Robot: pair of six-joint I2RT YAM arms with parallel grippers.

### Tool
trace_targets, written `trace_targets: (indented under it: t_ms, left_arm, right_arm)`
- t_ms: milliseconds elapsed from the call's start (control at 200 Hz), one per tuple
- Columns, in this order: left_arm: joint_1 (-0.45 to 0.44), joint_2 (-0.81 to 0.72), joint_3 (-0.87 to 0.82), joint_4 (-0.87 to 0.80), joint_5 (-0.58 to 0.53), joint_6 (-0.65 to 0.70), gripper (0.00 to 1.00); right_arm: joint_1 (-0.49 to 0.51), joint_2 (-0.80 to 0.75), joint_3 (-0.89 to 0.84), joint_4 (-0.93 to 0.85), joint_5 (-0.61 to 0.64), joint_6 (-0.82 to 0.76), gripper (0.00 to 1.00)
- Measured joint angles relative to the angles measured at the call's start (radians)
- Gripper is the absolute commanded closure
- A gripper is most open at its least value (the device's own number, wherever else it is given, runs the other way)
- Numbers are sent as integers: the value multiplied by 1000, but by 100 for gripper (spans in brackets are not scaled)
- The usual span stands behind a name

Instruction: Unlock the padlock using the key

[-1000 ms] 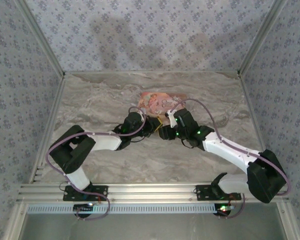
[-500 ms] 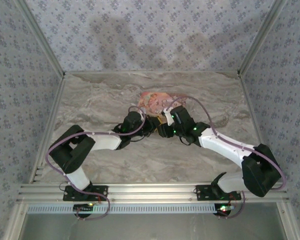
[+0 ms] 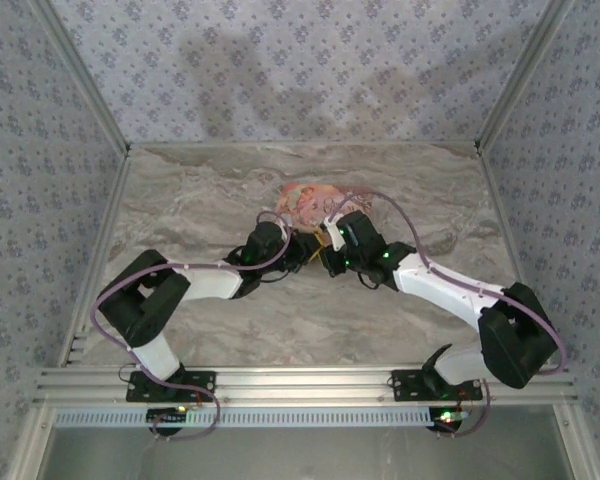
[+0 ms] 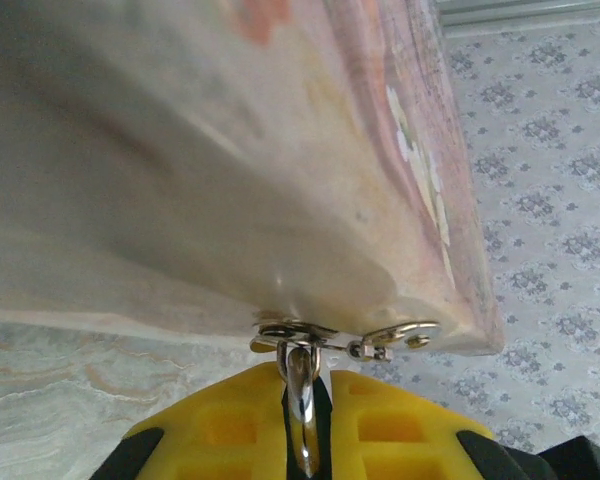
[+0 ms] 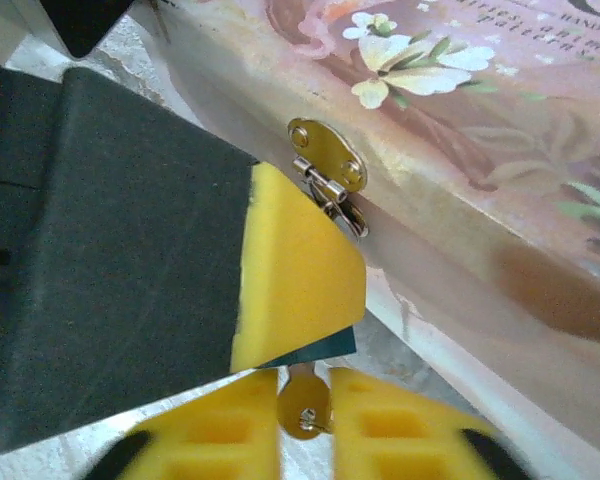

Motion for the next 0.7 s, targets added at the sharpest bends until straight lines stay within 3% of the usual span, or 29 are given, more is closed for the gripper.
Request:
trace_targets:
  t_ms: [355,580,700]
  left_arm:
    - [2,0,0,-29,-1,3,92]
    - [-7,0,-16,-63,-6,24,70]
    - [-18,1,-45,-71,-18,25,65]
  right_arm:
    - [0,11,-6,8,-21,-5,97]
    - [5,17,-71,80,-54,17,100]
    - [14,41,-120,142,-68,33,100]
